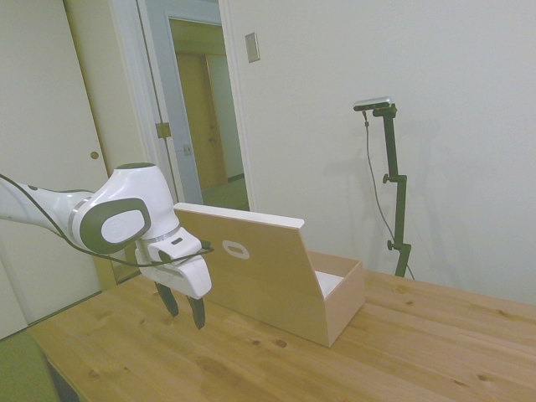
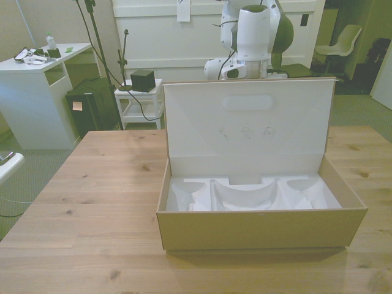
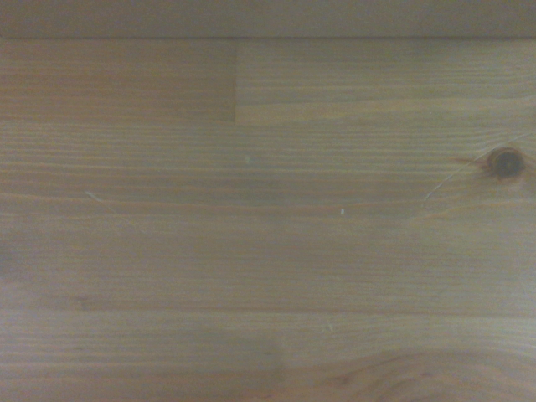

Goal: Close the box

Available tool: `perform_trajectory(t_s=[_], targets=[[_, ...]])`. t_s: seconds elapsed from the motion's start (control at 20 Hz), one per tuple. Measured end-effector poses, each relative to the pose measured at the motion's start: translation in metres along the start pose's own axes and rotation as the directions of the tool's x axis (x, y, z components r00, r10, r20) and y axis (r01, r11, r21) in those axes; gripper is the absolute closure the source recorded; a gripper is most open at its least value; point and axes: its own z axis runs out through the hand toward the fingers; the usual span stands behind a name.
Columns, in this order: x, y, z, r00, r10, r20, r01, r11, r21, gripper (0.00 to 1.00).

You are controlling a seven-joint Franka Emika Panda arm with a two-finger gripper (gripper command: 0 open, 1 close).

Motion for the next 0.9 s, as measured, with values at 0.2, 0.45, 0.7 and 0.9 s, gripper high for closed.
perform_trajectory(t_s=[0.2,0.45,0.7,0.9], targets=[[0.0,-0.001,0.0,1.0,0.022,-0.001,-0.022,1.0,-0.004,0.0],[0.018,0.008,-0.02,0.998,0.062,-0.034,-0.061,0.998,0.029,0.0],[0.05,0.028,-0.059,0.991,0.11,-0.081,-0.102,0.99,0.094,0.0],[0.08,0.039,-0.095,0.98,0.15,-0.128,-0.132,0.981,0.142,0.0]])
